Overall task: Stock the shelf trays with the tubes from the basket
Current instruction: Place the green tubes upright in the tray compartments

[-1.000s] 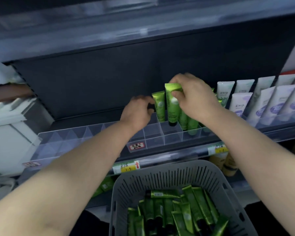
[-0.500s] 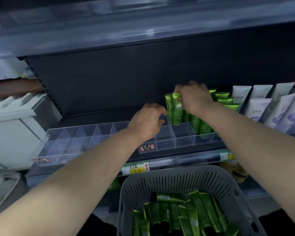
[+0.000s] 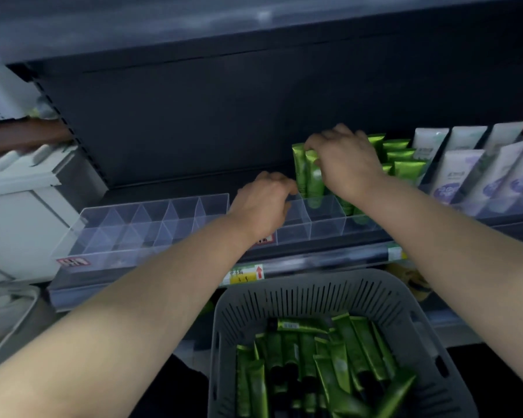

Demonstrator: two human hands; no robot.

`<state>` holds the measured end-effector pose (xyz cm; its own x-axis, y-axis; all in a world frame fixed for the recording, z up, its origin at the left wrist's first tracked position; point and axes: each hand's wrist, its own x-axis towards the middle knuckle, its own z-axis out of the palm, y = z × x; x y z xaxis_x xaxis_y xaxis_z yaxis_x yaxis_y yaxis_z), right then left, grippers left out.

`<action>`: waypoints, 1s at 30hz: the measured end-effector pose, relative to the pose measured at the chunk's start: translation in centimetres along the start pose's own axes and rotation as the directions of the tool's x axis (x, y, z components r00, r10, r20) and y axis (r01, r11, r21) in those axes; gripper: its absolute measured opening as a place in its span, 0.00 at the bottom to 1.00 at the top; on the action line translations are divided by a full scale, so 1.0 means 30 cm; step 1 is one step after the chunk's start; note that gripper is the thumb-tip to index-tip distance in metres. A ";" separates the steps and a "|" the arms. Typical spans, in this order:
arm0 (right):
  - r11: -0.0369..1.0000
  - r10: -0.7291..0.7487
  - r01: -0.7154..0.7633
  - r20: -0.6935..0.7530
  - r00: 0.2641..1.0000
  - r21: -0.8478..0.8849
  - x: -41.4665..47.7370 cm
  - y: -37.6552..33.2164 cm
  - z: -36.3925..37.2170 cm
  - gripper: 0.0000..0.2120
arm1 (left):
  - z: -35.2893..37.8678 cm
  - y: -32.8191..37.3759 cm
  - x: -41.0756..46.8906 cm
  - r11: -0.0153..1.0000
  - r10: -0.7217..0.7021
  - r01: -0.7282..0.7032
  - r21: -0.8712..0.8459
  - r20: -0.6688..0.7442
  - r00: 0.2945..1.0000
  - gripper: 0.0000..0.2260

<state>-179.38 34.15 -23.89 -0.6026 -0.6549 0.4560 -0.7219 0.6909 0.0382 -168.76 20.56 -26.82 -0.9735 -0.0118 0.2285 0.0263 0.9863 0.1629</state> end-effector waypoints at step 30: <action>0.960 -0.150 -0.177 0.929 0.338 0.219 -0.947 -0.114 0.582 0.25 | 0.718 0.133 -0.571 0.886 -0.259 0.355 -0.299 0.315 0.913 0.13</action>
<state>-165.73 45.04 -52.51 -0.4115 -0.6092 -0.6779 -0.6605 0.7118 -0.2387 -156.88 28.24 -50.77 -0.9671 -0.2148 -0.1364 -0.2544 0.8205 0.5119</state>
